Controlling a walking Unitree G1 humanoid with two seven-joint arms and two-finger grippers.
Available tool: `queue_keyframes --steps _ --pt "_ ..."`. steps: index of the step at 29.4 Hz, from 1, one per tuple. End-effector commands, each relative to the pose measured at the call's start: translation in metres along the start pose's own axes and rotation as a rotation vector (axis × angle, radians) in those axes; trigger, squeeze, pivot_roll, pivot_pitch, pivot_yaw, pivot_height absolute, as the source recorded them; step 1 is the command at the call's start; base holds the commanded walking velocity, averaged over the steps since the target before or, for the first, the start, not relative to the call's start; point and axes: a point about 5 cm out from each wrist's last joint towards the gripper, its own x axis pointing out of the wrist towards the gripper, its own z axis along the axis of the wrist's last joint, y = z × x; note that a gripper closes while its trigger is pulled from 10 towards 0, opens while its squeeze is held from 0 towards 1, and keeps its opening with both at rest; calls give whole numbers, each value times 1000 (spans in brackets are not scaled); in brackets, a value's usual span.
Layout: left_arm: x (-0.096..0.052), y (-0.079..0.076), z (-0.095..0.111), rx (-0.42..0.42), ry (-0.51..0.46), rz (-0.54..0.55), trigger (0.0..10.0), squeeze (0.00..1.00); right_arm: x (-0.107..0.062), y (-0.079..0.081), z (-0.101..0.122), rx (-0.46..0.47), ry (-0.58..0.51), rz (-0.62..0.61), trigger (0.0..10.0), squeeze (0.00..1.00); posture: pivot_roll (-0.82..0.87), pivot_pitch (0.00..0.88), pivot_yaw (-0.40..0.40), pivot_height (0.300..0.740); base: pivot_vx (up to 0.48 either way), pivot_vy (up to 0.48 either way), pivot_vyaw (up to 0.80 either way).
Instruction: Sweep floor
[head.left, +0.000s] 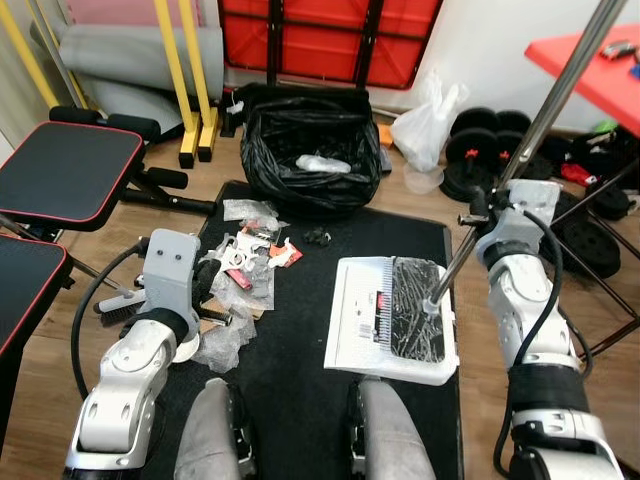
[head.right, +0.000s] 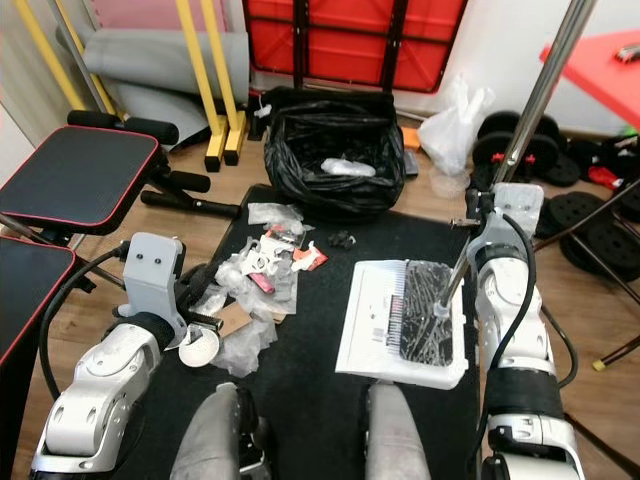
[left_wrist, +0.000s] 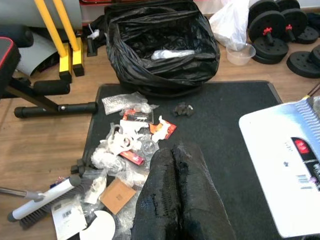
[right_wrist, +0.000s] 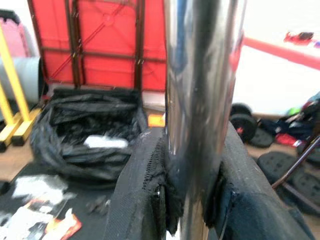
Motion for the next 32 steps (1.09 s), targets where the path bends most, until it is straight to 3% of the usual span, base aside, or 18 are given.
queue_keyframes --steps 1,14,32 --pt "-1 -4 0 -3 6 -52 10000 0 4 -8 25 -1 -135 -29 10000 0 -96 260 -120 605 0 0 0" --pt "1 -6 3 2 0 -60 10000 0 16 -20 41 -49 -205 -60 10000 0 -87 242 -113 575 0 0 0" --pt "-4 -3 5 19 8 -71 10000 0 23 -25 34 -100 -205 -84 10000 0 -39 261 -90 535 0 0 0"
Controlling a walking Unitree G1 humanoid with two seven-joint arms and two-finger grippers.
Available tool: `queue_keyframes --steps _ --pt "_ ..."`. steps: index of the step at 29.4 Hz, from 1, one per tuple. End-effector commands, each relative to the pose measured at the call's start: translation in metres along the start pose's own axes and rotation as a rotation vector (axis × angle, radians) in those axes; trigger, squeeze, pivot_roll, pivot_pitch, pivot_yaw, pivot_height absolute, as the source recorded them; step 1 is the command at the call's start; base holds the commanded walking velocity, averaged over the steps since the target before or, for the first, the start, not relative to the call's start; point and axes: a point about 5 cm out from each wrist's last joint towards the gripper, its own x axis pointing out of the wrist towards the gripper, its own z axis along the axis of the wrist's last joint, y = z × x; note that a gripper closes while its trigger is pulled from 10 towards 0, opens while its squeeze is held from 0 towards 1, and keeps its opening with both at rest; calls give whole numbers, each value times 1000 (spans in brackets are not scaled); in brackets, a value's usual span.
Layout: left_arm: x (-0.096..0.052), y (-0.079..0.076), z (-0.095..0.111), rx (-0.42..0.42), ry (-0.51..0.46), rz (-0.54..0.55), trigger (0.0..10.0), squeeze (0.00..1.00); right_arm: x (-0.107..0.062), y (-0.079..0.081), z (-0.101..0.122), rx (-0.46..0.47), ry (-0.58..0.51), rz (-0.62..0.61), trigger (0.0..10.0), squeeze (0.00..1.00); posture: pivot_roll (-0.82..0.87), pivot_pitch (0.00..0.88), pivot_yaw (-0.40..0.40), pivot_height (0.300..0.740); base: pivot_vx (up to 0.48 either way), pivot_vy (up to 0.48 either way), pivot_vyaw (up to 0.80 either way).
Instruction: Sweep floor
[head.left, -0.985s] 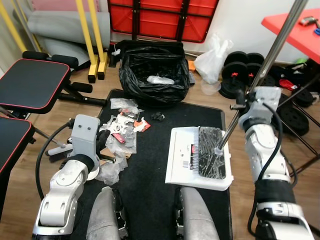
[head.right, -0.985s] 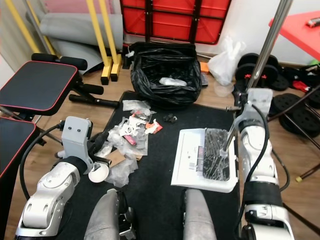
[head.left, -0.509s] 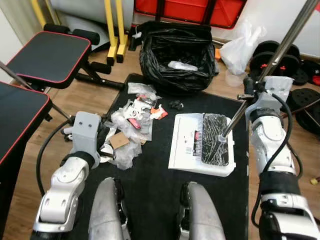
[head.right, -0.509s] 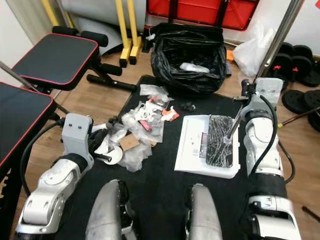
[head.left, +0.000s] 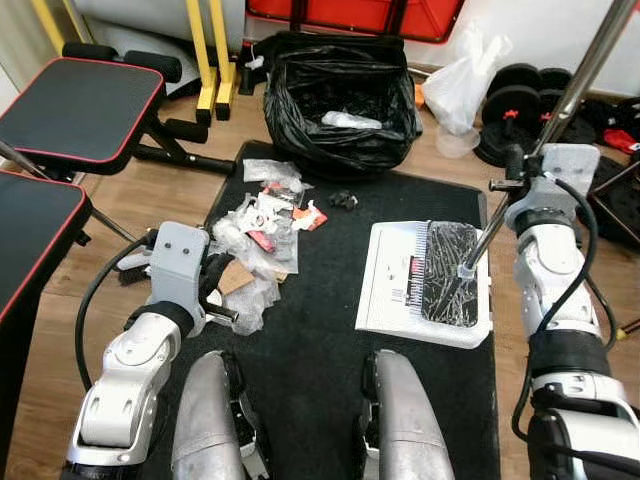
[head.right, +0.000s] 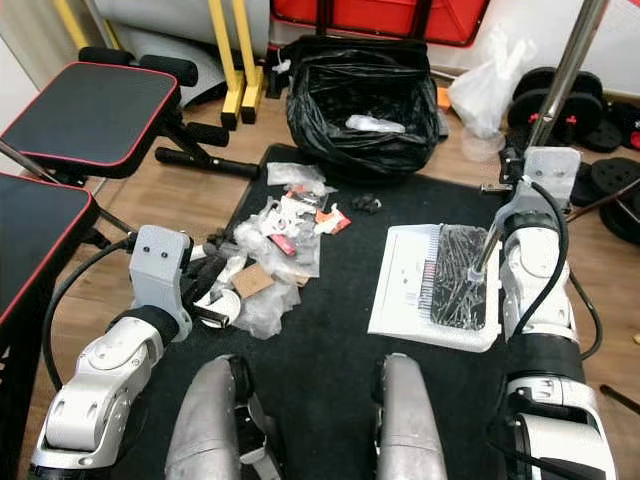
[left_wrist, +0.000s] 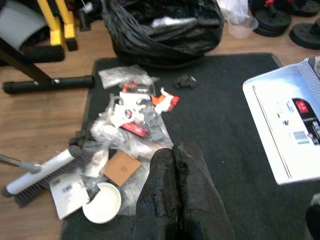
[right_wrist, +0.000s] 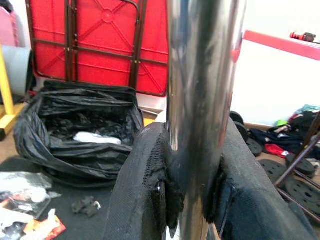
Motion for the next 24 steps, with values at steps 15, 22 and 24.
queue_keyframes --steps 15,22,24 --pt "-5 5 -2 14 39 -32 10000 0 1 6 0 60 -20 37 10000 0 -25 282 -70 505 0 0 0" --pt "-2 6 0 14 29 -33 10000 0 2 3 -6 62 -2 51 10000 0 -26 268 -72 480 0 0 0" --pt "-1 6 1 13 27 -34 10000 0 3 2 -6 61 -5 49 10000 0 -28 268 -72 475 0 0 0"
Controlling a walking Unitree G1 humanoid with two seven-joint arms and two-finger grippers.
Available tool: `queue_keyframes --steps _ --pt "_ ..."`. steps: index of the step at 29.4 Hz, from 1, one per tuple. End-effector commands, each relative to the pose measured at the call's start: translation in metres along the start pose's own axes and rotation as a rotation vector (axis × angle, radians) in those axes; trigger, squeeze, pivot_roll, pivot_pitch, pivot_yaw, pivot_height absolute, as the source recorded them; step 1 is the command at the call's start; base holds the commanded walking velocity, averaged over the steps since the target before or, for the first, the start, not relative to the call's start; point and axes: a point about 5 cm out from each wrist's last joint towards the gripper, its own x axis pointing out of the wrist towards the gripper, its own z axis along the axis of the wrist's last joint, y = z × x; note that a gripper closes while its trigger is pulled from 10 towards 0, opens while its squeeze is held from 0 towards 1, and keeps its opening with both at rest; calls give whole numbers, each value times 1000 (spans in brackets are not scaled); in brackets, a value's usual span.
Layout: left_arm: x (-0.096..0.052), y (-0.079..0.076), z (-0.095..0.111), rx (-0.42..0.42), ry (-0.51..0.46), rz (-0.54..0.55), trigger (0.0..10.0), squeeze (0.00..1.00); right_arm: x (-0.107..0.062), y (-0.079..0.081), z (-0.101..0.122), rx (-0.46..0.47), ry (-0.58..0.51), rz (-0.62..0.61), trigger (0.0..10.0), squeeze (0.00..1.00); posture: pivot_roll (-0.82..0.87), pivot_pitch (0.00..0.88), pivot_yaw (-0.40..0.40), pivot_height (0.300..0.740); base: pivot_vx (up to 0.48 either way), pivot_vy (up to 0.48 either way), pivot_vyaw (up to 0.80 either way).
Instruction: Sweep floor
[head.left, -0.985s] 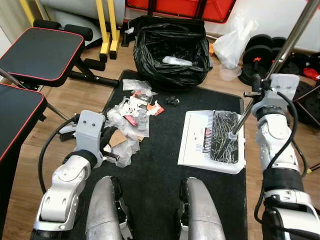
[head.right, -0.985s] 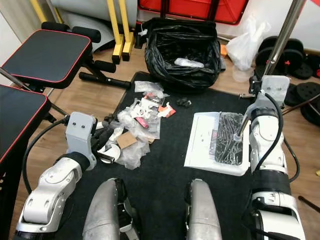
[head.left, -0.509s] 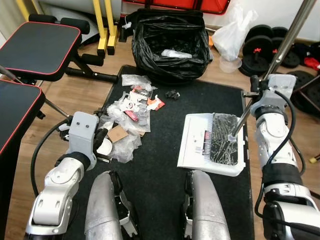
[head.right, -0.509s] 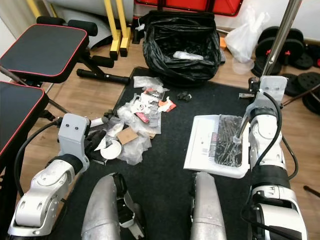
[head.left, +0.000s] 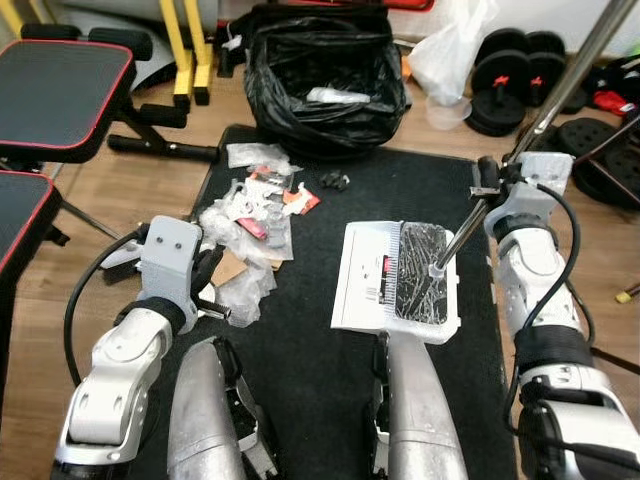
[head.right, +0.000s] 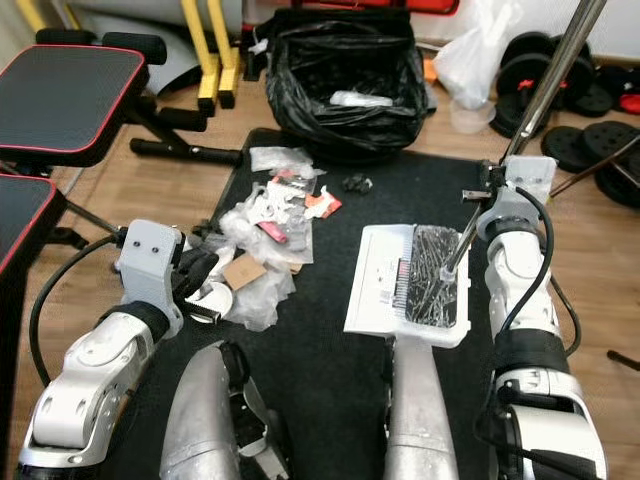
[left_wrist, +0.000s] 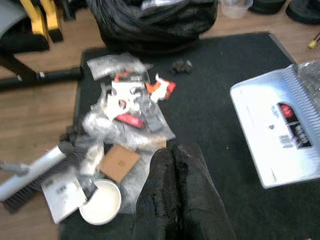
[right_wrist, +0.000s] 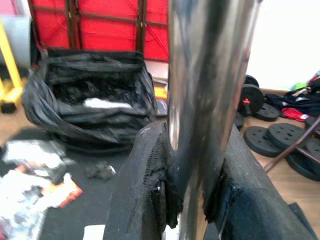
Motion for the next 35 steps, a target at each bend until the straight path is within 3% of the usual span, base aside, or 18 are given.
queue_keyframes --steps 1,27,30,31,32,33,35 --pt "-1 -3 -5 -8 25 -44 10000 0 3 -9 13 0 -72 -24 10000 0 -29 268 -73 470 0 0 0" --pt "-2 -1 -2 9 12 -39 10000 0 14 -19 25 -86 -132 -56 10000 0 -10 284 -68 410 0 0 0" --pt "-4 -1 -2 7 14 -39 10000 0 16 -20 25 -54 -127 -95 10000 0 -12 287 -65 400 0 0 0" --pt "-4 -1 -2 7 15 -40 10000 0 17 -22 22 20 -110 -126 10000 0 -12 289 -65 395 0 0 0" --pt "-4 -1 -2 7 15 -40 10000 0 17 -22 22 20 -110 -126 10000 0 -12 289 -65 395 0 0 0" --pt "-4 -1 -2 6 16 -41 10000 0 18 -21 18 78 -88 -134 10000 0 -11 289 -65 390 0 0 0" --pt "-4 -1 -2 6 16 -41 10000 0 18 -21 18 78 -88 -134 10000 0 -11 289 -65 390 0 0 0"
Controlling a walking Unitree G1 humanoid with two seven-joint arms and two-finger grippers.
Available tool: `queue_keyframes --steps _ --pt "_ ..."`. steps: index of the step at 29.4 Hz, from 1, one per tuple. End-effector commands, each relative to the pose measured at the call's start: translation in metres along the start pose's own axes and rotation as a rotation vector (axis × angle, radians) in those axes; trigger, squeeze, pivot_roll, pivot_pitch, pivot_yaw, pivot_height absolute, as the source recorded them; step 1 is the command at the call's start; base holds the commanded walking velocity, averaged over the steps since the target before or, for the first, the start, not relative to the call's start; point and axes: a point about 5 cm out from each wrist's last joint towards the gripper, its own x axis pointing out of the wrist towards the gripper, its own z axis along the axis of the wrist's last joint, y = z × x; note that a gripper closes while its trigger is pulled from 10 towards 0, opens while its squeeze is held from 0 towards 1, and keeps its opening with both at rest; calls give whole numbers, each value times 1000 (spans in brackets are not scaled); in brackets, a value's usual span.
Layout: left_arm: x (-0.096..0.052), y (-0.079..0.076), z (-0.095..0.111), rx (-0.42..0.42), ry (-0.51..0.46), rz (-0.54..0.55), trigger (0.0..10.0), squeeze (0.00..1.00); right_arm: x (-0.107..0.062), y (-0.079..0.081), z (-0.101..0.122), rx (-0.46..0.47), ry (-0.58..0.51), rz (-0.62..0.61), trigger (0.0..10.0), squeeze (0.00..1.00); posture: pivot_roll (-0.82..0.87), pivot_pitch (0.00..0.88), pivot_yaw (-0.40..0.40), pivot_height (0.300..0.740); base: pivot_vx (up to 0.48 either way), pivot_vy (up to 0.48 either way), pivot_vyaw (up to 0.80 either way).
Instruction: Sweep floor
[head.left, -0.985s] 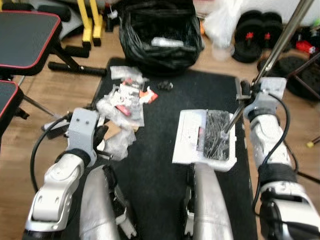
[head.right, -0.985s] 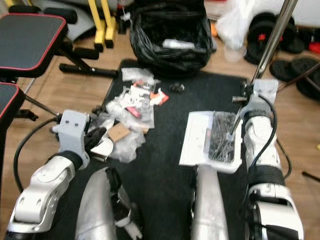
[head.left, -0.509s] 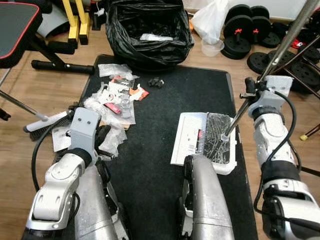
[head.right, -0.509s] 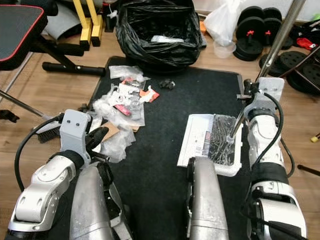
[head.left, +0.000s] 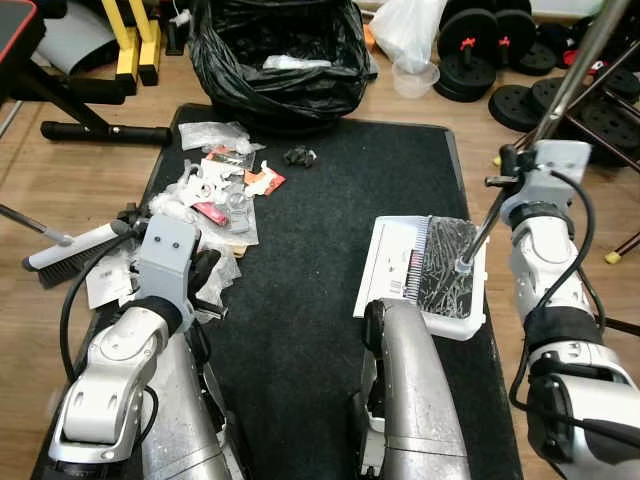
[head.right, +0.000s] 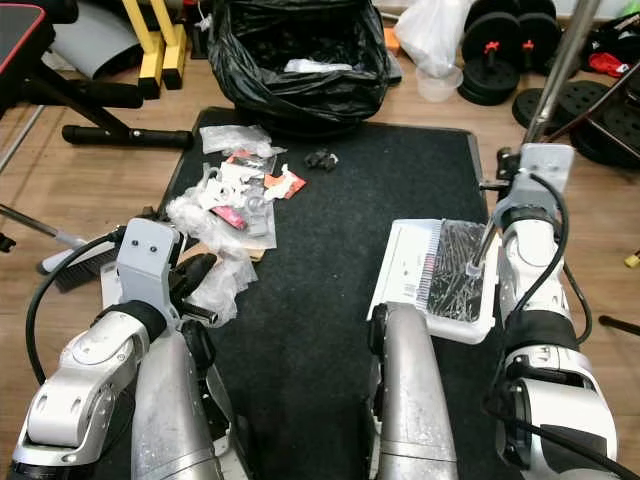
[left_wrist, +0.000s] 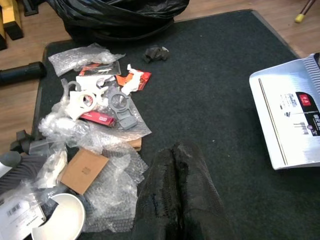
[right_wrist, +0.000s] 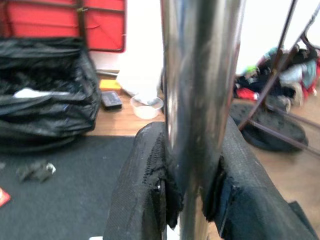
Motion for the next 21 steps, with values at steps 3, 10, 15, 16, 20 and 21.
queue_keyframes --steps 3,10,15,16,20,21 --pt "-4 -3 -6 -5 29 -40 10000 0 5 12 13 150 -89 35 10000 0 -7 291 -66 390 0 0 0" --pt "-6 -4 -6 -7 31 -40 10000 0 12 24 22 108 -120 80 10000 0 -2 291 -71 390 0 0 0" --pt "-9 -5 -6 -10 33 -40 10000 0 22 38 33 76 -134 104 10000 0 8 301 -81 390 0 0 0" --pt "-9 -5 -6 -10 33 -40 10000 0 22 38 33 76 -134 104 10000 0 8 301 -81 390 0 0 0" --pt "-11 -6 -7 -12 36 -37 10000 0 25 45 39 67 -146 117 10000 0 11 308 -85 390 0 0 0" --pt "-11 -6 -7 -12 36 -37 10000 0 25 45 39 67 -146 117 10000 0 11 308 -85 390 0 0 0"
